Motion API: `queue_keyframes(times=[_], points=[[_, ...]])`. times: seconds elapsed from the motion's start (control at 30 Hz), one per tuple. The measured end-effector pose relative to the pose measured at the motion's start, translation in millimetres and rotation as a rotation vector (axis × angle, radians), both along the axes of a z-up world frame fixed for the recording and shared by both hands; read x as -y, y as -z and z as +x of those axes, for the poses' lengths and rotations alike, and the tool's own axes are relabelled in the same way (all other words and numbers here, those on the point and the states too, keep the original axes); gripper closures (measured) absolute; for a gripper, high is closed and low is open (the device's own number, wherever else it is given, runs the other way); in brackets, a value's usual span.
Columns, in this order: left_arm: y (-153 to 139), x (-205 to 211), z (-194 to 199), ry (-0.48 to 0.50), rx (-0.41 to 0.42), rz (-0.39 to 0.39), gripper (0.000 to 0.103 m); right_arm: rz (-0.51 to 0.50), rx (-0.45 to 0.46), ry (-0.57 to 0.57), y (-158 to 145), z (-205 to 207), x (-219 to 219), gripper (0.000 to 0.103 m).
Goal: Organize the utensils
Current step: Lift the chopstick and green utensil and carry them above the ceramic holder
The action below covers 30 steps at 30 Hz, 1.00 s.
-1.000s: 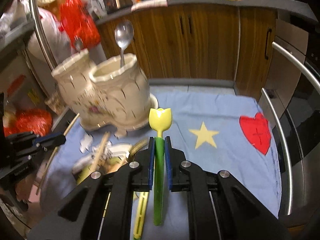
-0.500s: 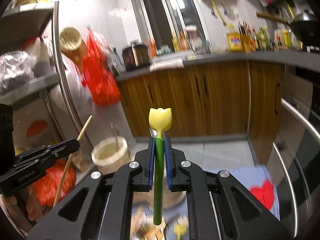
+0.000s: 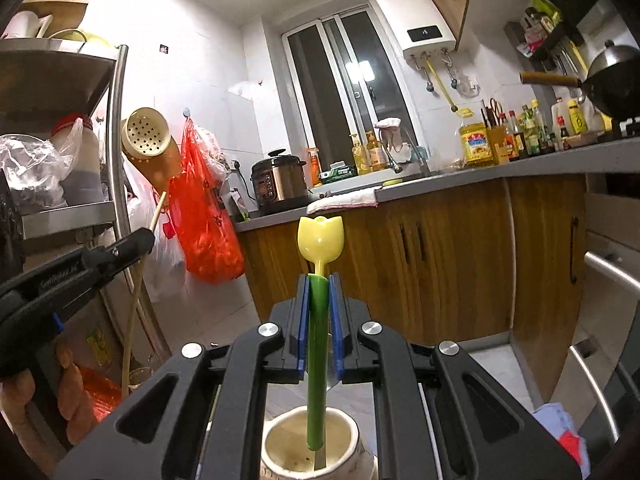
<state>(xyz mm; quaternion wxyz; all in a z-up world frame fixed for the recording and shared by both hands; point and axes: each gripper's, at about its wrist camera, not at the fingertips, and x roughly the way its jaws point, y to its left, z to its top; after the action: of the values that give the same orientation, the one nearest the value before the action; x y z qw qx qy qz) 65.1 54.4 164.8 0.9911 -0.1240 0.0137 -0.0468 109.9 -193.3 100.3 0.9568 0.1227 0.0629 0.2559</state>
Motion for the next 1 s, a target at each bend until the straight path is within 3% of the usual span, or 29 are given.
queue_keyframes(times=[0.13, 0.43, 0.63, 1.0], points=[[7, -6, 7, -0.04, 0.048, -0.036, 0.098, -0.013, -0.031, -0.008, 15, 10, -8, 0.093], [31, 5, 25, -0.101, 0.027, 0.056, 0.098, -0.03, -0.102, -0.029, 41, 28, -20, 0.093], [31, -1, 19, -0.099, 0.037, 0.065, 0.098, -0.051, -0.134, -0.043, 50, 31, -23, 0.093], [33, -9, 15, -0.149, 0.075, 0.005, 0.098, -0.062, -0.156, -0.065, 53, 24, -29, 0.093]])
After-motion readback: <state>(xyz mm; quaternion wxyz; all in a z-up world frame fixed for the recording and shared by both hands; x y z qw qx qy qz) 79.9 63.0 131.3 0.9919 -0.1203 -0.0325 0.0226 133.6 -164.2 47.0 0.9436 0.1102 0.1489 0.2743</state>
